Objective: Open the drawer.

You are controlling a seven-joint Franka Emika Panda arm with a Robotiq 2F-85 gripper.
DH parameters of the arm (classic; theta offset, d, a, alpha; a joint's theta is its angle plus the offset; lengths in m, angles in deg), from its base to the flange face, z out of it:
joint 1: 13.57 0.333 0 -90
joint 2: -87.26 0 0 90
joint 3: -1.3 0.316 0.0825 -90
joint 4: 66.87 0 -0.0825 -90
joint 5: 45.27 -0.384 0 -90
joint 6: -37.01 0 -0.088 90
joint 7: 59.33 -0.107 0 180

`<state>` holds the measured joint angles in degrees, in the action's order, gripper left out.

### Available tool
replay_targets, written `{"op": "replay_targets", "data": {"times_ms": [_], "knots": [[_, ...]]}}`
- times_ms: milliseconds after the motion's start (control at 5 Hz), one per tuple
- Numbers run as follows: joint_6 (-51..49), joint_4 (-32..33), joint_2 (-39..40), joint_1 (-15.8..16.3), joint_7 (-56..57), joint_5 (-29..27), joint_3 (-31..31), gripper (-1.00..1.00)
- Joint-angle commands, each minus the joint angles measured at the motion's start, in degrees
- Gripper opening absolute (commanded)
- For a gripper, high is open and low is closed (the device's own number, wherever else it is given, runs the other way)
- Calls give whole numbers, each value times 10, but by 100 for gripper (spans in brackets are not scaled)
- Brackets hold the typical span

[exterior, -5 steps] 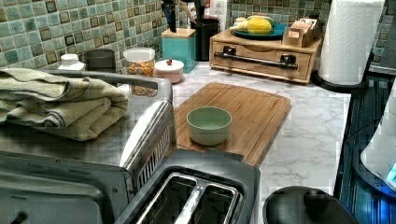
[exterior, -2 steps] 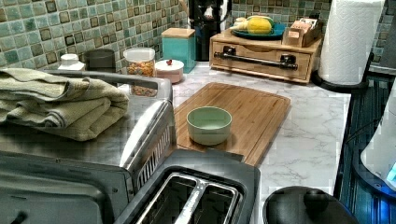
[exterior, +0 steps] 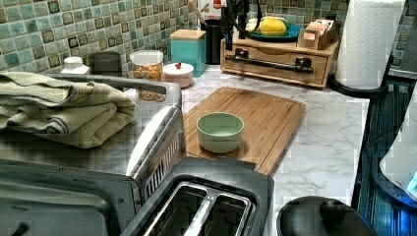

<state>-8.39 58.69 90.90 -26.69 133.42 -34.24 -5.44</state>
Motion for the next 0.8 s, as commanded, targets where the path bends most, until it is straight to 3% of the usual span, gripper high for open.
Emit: {"op": "replay_targets", "data": {"times_ms": [200, 800], "knots": [[23, -8, 8, -49, 43, 10, -28, 100], [51, 12, 22, -42, 34, -22, -25, 100]]}}
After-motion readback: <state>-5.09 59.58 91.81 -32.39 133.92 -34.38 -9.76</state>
